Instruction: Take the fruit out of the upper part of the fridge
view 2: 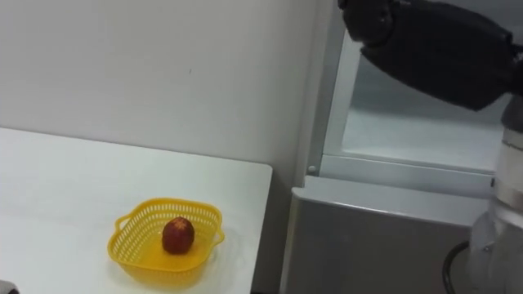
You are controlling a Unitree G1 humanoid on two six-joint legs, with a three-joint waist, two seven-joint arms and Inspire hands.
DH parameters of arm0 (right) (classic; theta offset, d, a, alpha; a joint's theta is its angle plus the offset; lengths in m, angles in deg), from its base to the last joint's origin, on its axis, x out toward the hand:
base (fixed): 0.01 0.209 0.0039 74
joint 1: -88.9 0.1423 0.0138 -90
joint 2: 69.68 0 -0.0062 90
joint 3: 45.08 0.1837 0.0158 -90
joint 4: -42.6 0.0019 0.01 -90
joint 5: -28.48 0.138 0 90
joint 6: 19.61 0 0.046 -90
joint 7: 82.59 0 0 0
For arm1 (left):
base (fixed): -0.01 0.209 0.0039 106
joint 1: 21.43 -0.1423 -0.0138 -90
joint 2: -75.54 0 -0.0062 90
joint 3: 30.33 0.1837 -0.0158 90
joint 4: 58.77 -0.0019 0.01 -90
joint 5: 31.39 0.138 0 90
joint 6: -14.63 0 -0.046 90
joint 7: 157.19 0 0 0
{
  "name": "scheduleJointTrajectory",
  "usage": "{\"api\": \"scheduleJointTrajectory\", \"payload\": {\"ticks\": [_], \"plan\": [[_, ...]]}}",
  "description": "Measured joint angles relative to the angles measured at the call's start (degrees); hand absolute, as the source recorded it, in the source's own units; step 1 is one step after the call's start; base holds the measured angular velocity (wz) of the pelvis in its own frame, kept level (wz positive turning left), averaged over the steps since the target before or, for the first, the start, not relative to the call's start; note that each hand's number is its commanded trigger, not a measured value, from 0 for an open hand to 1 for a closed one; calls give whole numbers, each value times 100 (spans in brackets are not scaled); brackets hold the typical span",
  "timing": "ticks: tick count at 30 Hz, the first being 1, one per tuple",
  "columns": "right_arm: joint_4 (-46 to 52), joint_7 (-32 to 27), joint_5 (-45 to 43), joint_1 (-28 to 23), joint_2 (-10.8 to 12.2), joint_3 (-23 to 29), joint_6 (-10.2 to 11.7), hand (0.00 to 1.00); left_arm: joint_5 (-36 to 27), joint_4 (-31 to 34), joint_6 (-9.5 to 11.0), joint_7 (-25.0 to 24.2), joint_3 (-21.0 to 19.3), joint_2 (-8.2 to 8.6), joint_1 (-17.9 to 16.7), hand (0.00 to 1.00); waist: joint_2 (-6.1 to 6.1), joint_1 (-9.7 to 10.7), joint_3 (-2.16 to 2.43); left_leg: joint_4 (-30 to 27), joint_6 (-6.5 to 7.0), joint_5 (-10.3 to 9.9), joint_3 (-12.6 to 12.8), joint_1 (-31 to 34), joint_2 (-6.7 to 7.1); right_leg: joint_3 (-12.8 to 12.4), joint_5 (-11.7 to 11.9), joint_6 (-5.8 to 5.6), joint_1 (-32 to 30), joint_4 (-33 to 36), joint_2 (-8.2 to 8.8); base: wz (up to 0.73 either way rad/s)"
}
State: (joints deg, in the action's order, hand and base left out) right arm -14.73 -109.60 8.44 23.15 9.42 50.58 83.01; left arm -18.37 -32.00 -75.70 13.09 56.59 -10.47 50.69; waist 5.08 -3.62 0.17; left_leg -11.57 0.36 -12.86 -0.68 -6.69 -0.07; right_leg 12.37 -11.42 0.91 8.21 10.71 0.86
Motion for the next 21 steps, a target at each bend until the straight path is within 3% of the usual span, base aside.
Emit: {"api": "scheduleJointTrajectory", "payload": {"ticks": [3,6,13,16,21], "plan": [[134,115,-132,0,-2,-190,62,100,0,-100,46,-34,1,-2,53,0,23,-40,-12,5,-1,1,7,-21,-8,34,0,0,8,0,3,0],[75,318,-156,-2,-8,-543,133,100,7,-141,50,-68,120,-4,100,0,48,-134,-58,79,-4,-2,10,-95,-9,22,0,0,89,-3,-2,-3],[-678,816,-282,5,-38,-900,148,100,9,-323,49,-115,221,-72,307,0,263,-329,-105,57,-7,1,-135,-24,8,95,0,0,72,-12,2,9],[-1028,1048,-308,16,-42,-908,95,100,17,-355,48,-120,221,-74,300,0,285,-391,-109,8,-5,1,-186,17,19,203,0,0,66,-15,14,11],[-1582,1414,-552,18,-45,-1267,-224,100,16,-375,25,-198,220,-128,314,0,317,-507,-86,1,-8,3,-318,24,19,350,0,0,82,-19,12,11]]}}
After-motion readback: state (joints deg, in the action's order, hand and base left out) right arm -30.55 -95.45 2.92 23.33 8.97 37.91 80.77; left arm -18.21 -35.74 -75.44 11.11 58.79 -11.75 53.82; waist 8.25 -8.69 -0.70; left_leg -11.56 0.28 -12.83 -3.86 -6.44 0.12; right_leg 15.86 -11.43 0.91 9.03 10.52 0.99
